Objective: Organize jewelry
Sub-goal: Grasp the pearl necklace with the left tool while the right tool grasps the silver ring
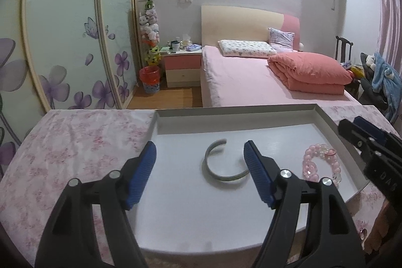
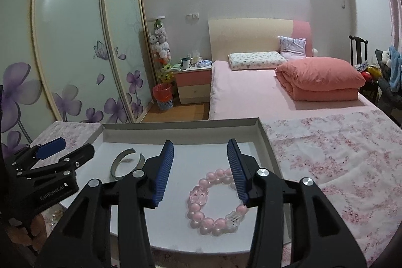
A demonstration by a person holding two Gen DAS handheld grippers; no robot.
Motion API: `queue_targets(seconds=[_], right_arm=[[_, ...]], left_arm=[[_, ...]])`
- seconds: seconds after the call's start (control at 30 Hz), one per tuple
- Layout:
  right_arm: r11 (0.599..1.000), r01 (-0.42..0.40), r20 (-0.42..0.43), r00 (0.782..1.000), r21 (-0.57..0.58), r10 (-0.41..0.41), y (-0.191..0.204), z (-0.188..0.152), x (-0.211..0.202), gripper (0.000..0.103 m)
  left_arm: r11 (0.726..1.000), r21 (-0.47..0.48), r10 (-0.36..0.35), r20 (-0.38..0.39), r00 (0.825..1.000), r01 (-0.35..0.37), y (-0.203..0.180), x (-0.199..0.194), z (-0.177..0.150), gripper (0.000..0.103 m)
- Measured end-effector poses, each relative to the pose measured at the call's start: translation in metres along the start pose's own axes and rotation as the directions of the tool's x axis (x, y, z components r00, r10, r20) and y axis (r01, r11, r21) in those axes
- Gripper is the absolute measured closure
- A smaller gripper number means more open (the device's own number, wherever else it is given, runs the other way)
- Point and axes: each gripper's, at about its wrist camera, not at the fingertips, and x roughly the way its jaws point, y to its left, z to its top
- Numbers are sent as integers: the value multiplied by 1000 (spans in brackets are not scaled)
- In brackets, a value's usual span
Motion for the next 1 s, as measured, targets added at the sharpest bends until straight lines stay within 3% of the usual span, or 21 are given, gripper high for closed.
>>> queue_targets(seconds=[0.47, 0.67, 0.87, 1.0], right_arm=[[999, 3, 21, 1000, -41, -3, -1, -11, -73, 57], [999, 6, 6, 1000, -36, -6, -8, -30, -103, 57], [1000, 2, -18, 1000, -5, -2, -12, -45, -111, 57], [1000, 3, -25, 1000, -8, -4, -14, -51, -113, 57]], left_arm=[[999, -6, 49, 31, 998, -49, 51, -75, -24, 30], [998, -11, 57, -68, 996, -58, 87, -88, -57, 29], [1000, -19, 14, -207, 978, -19, 80, -69, -84, 30], [999, -38, -5, -290, 957, -6, 69, -49, -90, 42]])
